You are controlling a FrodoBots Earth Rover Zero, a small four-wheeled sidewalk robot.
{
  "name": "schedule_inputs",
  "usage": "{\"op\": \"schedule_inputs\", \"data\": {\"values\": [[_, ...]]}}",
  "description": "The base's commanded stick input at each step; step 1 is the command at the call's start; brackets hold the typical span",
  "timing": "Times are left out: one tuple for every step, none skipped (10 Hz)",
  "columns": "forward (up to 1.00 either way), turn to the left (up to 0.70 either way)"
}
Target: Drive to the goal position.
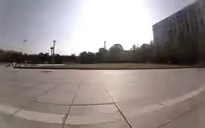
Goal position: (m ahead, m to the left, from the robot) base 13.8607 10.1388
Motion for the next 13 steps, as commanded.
{"op": "schedule_inputs", "data": {"values": [[0.0,0.7],[0.0,0.17],[0.0,0.0],[0.0,0.0],[0.0,0.0],[0.19,0.0],[0.62,0.01],[0.7,0.01],[0.7,0.01],[0.7,0.01],[0.7,0.01],[0.7,0.01],[0.7,0.01]]}}
